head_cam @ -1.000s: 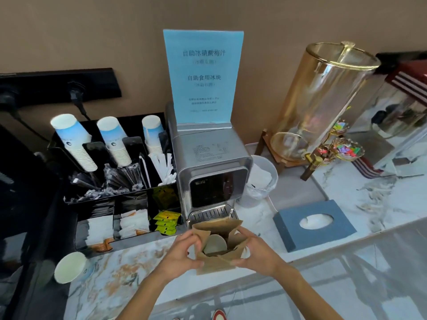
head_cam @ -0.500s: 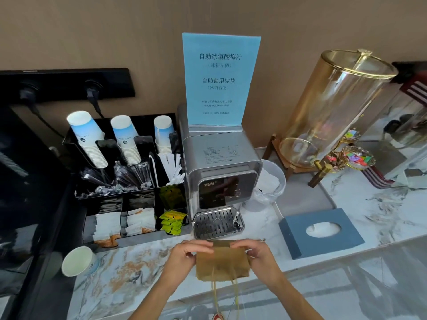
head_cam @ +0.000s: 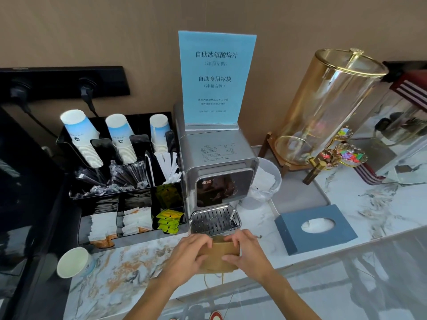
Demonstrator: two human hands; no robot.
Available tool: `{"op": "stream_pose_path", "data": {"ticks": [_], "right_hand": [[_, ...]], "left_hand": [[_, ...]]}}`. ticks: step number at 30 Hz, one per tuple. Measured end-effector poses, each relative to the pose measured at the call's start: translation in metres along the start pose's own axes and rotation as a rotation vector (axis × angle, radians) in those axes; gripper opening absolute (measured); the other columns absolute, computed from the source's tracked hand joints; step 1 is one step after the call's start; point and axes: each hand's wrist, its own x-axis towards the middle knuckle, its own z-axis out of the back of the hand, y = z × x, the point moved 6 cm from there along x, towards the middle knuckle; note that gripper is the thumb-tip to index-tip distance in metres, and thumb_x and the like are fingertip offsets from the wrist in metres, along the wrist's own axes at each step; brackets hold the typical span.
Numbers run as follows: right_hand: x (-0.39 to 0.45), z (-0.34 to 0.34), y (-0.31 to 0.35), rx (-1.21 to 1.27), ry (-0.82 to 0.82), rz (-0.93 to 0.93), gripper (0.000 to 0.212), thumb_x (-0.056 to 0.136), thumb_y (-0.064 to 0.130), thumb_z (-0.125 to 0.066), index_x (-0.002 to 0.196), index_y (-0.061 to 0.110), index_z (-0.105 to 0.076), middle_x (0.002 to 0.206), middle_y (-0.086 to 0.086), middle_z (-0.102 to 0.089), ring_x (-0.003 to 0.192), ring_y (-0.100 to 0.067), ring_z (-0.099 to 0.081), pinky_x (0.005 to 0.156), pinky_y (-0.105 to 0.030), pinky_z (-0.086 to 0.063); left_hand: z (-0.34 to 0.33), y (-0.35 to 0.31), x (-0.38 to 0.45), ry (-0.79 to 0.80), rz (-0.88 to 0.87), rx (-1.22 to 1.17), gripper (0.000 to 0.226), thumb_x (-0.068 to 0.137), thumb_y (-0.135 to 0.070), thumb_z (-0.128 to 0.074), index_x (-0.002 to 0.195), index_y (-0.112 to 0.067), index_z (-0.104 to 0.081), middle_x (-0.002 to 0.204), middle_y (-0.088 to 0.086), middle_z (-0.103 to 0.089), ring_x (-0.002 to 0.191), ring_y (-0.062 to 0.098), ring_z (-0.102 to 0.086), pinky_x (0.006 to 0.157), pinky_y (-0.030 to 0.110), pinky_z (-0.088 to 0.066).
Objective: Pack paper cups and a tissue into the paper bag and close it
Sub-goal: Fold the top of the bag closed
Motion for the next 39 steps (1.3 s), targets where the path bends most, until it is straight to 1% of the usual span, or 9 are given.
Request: {"op": "stream_pose_path", "data": {"ticks": [3,5,9,14,21,27,30,34,39], "right_hand": [[0.012,-0.002,0.019,-0.216,0.062,0.078,0.049,0.076,0.046,-0.076,0.115,0.044,-0.045,0.120,0.011,-0.060,0.110,-0.016,-0.048,0.096,-0.032,-0.042],[0.021,-0.009,0.027,-0.382,0.146,0.135,0.057,0.077,0.049,-0.073,0.127,0.033,-0.053,0.121,0.003,-0.064,0.113,-0.020,-0.053,0.102,-0.037,-0.042],[0.032,-0.017,0.027,-0.444,0.235,0.120,0.036,0.079,0.049,-0.071,0.107,0.025,-0.069,0.107,-0.002,-0.071,0.105,-0.021,-0.061,0.089,-0.034,-0.051],[0.036,-0.018,0.021,-0.502,0.144,0.121,0.032,0.080,0.054,-0.070,0.097,0.027,-0.072,0.093,0.004,-0.074,0.092,-0.018,-0.065,0.080,-0.032,-0.052],[0.028,-0.010,-0.007,-0.177,0.057,-0.072,0.026,0.076,0.051,-0.075,0.081,0.026,-0.069,0.078,0.012,-0.060,0.075,-0.007,-0.056,0.065,-0.020,-0.041],[0.011,-0.014,-0.038,0.229,-0.046,-0.228,0.019,0.078,0.028,-0.082,0.079,0.036,-0.065,0.090,0.018,-0.065,0.088,-0.004,-0.062,0.063,-0.003,-0.044],[0.005,-0.019,-0.042,0.279,-0.038,-0.220,0.026,0.081,0.024,-0.080,0.092,0.044,-0.067,0.103,0.013,-0.070,0.101,-0.008,-0.062,0.082,-0.009,-0.047],[0.004,-0.020,-0.044,0.320,-0.033,-0.214,0.030,0.084,0.014,-0.077,0.111,0.026,-0.073,0.109,0.008,-0.073,0.106,-0.015,-0.065,0.094,-0.026,-0.054],[0.006,-0.015,-0.041,0.365,-0.121,-0.247,0.030,0.085,0.000,-0.074,0.111,0.014,-0.071,0.109,0.006,-0.064,0.092,0.003,-0.062,0.070,0.003,-0.046]], "left_hand": [[-0.004,-0.002,0.009,0.080,0.073,-0.051,0.067,0.087,-0.013,-0.068,0.133,-0.051,-0.039,0.125,-0.023,-0.061,0.112,0.003,-0.056,0.094,0.026,-0.049],[-0.006,-0.001,0.017,0.117,0.103,-0.006,0.055,0.087,-0.020,-0.069,0.132,-0.044,-0.049,0.123,-0.014,-0.067,0.110,0.010,-0.061,0.093,0.030,-0.052],[-0.007,0.005,0.027,0.165,0.155,0.055,0.024,0.086,-0.028,-0.070,0.109,-0.034,-0.070,0.100,-0.002,-0.075,0.093,0.019,-0.065,0.080,0.036,-0.055],[-0.008,0.010,0.033,0.132,0.180,0.146,0.017,0.087,-0.035,-0.069,0.103,-0.036,-0.072,0.091,-0.003,-0.075,0.093,0.020,-0.064,0.079,0.036,-0.052],[-0.010,0.028,0.023,0.025,0.322,-0.092,0.006,0.080,-0.038,-0.077,0.085,-0.034,-0.075,0.071,-0.012,-0.068,0.079,0.014,-0.060,0.069,0.031,-0.047],[-0.021,0.049,0.011,0.026,0.437,-0.425,0.018,0.080,-0.014,-0.080,0.096,-0.022,-0.080,0.094,-0.008,-0.079,0.094,0.008,-0.072,0.091,0.032,-0.056],[-0.026,0.054,0.006,0.011,0.431,-0.499,0.020,0.081,-0.009,-0.078,0.097,-0.022,-0.080,0.095,-0.014,-0.079,0.096,0.004,-0.071,0.095,0.030,-0.054],[-0.029,0.053,0.003,-0.012,0.436,-0.595,0.027,0.082,-0.001,-0.076,0.093,-0.025,-0.081,0.094,-0.008,-0.080,0.093,0.010,-0.074,0.091,0.034,-0.056],[-0.026,0.051,0.001,-0.070,0.448,-0.635,0.037,0.082,0.002,-0.074,0.081,-0.034,-0.079,0.085,-0.009,-0.080,0.083,0.010,-0.075,0.085,0.031,-0.058]]}}
